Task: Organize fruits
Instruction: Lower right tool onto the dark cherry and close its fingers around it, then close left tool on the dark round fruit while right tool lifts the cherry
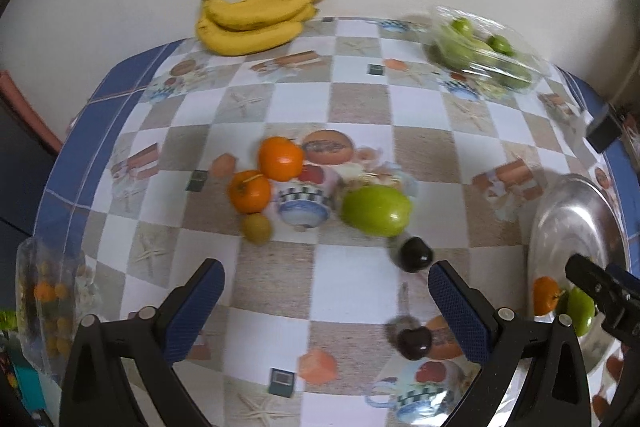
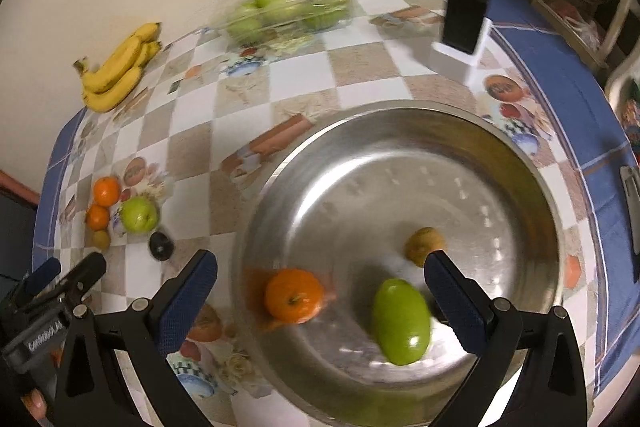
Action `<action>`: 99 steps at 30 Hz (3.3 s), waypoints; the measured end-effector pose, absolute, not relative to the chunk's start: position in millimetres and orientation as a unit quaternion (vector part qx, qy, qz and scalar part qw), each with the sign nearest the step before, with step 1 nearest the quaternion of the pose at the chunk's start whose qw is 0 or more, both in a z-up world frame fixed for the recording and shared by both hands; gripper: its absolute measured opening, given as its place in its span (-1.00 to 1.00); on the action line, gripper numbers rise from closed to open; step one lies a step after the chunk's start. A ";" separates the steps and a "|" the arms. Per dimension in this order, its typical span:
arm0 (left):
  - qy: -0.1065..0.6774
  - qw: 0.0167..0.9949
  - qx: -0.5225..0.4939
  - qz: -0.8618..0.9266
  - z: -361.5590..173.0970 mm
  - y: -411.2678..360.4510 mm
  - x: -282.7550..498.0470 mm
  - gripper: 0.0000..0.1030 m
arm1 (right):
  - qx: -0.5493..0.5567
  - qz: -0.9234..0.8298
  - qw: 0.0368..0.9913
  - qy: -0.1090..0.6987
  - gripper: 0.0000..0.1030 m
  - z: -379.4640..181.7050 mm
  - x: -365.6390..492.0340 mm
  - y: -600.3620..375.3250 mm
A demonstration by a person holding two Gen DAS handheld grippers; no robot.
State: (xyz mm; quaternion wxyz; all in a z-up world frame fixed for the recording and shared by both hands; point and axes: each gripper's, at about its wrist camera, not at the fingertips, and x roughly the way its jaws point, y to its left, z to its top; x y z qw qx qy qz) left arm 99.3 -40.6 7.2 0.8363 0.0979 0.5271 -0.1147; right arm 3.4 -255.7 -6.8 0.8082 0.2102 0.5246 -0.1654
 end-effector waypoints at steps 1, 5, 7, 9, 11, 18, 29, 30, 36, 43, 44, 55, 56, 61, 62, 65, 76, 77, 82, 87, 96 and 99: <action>0.527 0.837 0.093 -0.111 7.7 -35.9 100.6 1.00 | 0.206 -0.159 0.811 0.524 1.00 -5.8 4.7 -252.1; 0.529 0.839 0.076 -0.102 9.2 -20.9 105.1 1.00 | 0.187 -0.130 0.823 0.520 1.00 -0.9 13.6 -230.7; 0.528 0.840 0.071 -0.098 10.6 -14.5 106.4 1.00 | 0.181 -0.114 0.827 0.519 1.00 0.5 17.4 -219.9; 0.527 0.842 0.066 -0.092 12.0 -7.8 108.0 1.00 | 0.172 -0.102 0.829 0.522 1.00 0.5 21.7 -208.1; 0.526 0.844 0.062 -0.087 13.6 -0.3 109.4 1.00 | 0.171 -0.087 0.828 0.528 1.00 -1.8 26.3 -198.1; 0.529 0.844 0.044 -0.078 13.9 17.8 113.9 1.00 | 0.155 -0.046 0.824 0.543 1.00 -10.2 38.5 -166.7; 0.556 0.826 0.048 -0.082 -7.0 20.4 117.4 1.00 | 0.116 0.002 0.811 0.574 1.00 -28.6 47.6 -131.6; 0.557 0.825 0.048 -0.083 -8.0 20.6 117.4 1.00 | 0.111 0.004 0.809 0.577 1.00 -30.9 47.3 -129.5; 0.562 0.821 0.051 -0.088 -12.2 18.1 118.3 1.00 | 0.115 0.016 0.807 0.580 0.99 -38.0 44.3 -125.7; 0.576 0.809 0.059 -0.102 -22.1 9.9 118.0 1.00 | 0.102 0.023 0.798 0.593 0.28 -45.6 45.4 -118.2; 0.578 0.807 0.060 -0.102 -23.9 8.4 117.9 1.00 | 0.100 0.024 0.797 0.595 0.25 -46.7 45.5 -117.0; 0.595 0.794 0.060 -0.105 -37.3 1.5 118.6 1.00 | 0.104 0.027 0.787 0.608 -0.38 -53.3 47.1 -113.6; 0.595 0.794 0.060 -0.105 -37.2 1.4 118.8 1.00 | 0.103 0.028 0.787 0.608 -0.40 -53.4 47.1 -113.5; 0.596 0.794 0.061 -0.104 -37.3 1.4 119.4 1.00 | 0.104 0.032 0.785 0.610 -0.47 -55.2 49.7 -109.8; 0.595 0.795 0.060 -0.104 -36.9 1.4 119.6 1.00 | 0.105 0.033 0.785 0.609 -0.48 -55.0 49.1 -110.4; 0.594 0.796 0.060 -0.106 -35.8 0.6 119.8 1.00 | 0.110 0.032 0.785 0.609 -0.49 -54.7 48.3 -111.5; 0.601 0.792 0.031 -0.108 -35.8 -1.6 121.6 1.00 | 0.136 0.025 0.798 0.586 -0.49 -35.2 41.2 -132.0; 0.603 0.790 0.026 -0.111 -36.3 -3.1 121.4 1.00 | 0.136 0.017 0.800 0.584 -0.49 -33.1 40.7 -136.2; 0.604 0.786 -0.020 -0.128 -35.7 -9.7 123.7 0.96 | 0.162 -0.009 0.810 0.564 -0.49 -19.4 36.2 -163.5; 0.598 0.783 -0.036 -0.167 -34.8 -33.4 121.9 0.64 | 0.188 -0.026 0.817 0.545 -0.49 -8.3 29.5 -189.1; 0.593 0.782 -0.023 -0.190 -42.1 -68.4 118.8 0.02 | 0.220 -0.044 0.817 0.531 -0.49 -6.1 23.8 -213.7; 0.594 0.781 -0.021 -0.192 -47.1 -72.3 121.0 -0.13 | 0.228 -0.044 0.816 0.529 -0.49 -6.2 24.0 -217.1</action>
